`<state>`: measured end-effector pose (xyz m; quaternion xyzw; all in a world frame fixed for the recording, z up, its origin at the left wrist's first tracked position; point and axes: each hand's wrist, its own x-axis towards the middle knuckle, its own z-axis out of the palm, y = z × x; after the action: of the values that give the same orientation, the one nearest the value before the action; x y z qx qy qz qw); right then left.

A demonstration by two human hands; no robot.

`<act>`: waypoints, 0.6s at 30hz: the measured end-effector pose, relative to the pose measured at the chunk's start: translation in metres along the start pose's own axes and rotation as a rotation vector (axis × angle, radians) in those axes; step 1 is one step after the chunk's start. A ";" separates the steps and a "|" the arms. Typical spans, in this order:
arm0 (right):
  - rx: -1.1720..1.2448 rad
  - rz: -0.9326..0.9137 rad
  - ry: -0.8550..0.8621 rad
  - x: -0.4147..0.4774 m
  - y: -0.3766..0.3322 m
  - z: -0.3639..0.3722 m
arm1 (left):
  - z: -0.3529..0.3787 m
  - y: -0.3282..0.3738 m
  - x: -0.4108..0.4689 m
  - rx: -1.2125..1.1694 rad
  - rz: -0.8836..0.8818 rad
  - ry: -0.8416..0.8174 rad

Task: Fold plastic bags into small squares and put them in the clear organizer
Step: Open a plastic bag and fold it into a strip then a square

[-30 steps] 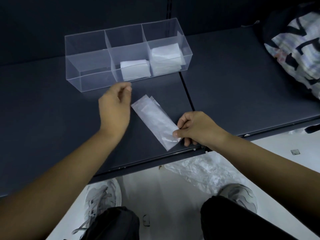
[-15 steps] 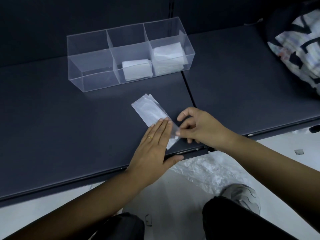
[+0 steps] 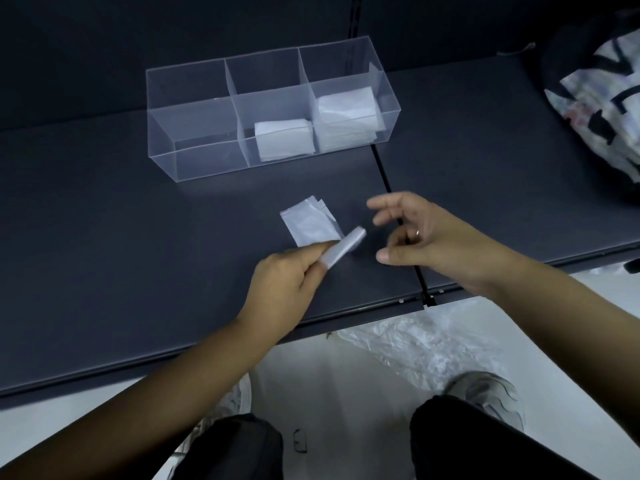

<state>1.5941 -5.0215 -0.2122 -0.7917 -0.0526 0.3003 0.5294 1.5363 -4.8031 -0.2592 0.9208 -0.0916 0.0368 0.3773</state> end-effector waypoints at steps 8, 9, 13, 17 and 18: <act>-0.038 -0.056 -0.020 0.036 0.006 0.024 | -0.004 -0.008 0.017 -0.324 -0.290 -0.030; -0.040 -0.038 0.022 0.040 0.006 0.026 | -0.005 -0.010 0.019 -0.349 -0.325 -0.030; -0.073 0.040 0.138 0.053 0.002 0.035 | -0.006 -0.011 0.028 -0.576 -0.511 -0.002; -0.154 0.106 0.162 0.063 -0.006 0.036 | -0.011 -0.013 0.028 -0.583 -0.585 0.184; -0.188 0.122 0.156 0.066 -0.007 0.037 | -0.013 -0.015 0.025 -0.414 -0.477 0.246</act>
<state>1.6299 -4.9622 -0.2429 -0.8605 0.0093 0.2633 0.4361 1.5642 -4.7875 -0.2570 0.8087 0.1670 0.0388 0.5626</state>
